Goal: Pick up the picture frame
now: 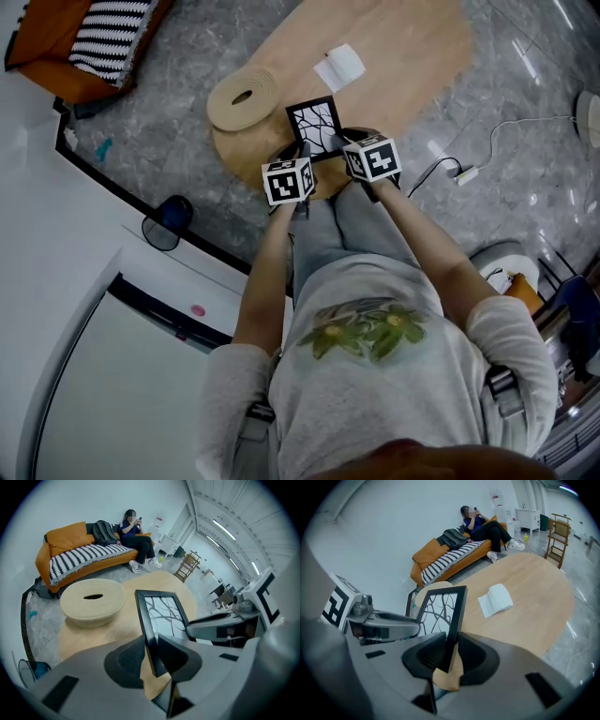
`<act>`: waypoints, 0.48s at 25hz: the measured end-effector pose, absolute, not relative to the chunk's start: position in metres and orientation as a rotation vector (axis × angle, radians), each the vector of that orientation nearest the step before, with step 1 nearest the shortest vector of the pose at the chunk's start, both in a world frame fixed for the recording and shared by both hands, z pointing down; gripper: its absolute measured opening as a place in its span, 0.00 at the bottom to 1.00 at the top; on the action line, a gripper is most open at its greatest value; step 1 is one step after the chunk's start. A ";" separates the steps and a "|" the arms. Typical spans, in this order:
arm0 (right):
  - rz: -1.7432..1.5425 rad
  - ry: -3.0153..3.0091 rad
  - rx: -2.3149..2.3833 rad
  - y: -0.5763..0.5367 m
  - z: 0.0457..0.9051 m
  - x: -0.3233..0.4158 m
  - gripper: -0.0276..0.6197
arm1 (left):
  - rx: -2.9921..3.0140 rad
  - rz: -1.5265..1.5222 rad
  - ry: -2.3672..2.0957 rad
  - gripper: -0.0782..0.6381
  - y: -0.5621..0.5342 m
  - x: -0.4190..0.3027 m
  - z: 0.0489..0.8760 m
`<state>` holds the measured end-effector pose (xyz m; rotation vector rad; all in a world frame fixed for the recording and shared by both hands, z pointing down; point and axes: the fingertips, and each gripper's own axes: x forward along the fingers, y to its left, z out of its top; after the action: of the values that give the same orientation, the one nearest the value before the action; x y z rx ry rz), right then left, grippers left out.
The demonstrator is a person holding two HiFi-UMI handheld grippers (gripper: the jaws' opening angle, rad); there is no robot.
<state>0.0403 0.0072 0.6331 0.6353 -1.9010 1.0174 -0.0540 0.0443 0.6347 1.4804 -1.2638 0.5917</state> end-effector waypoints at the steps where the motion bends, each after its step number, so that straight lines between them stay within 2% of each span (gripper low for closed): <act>1: 1.015 -1.909 0.636 0.008 0.628 0.039 0.18 | 1.481 0.582 -1.265 0.25 0.046 -0.055 0.630; 12: 0.998 -1.976 0.633 0.009 0.573 0.035 0.18 | 1.545 0.516 -1.279 0.25 0.048 -0.059 0.576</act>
<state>0.0346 0.0092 0.5733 0.6334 -1.9759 0.9985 -0.0589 0.0478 0.5760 1.5452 -1.2791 0.5160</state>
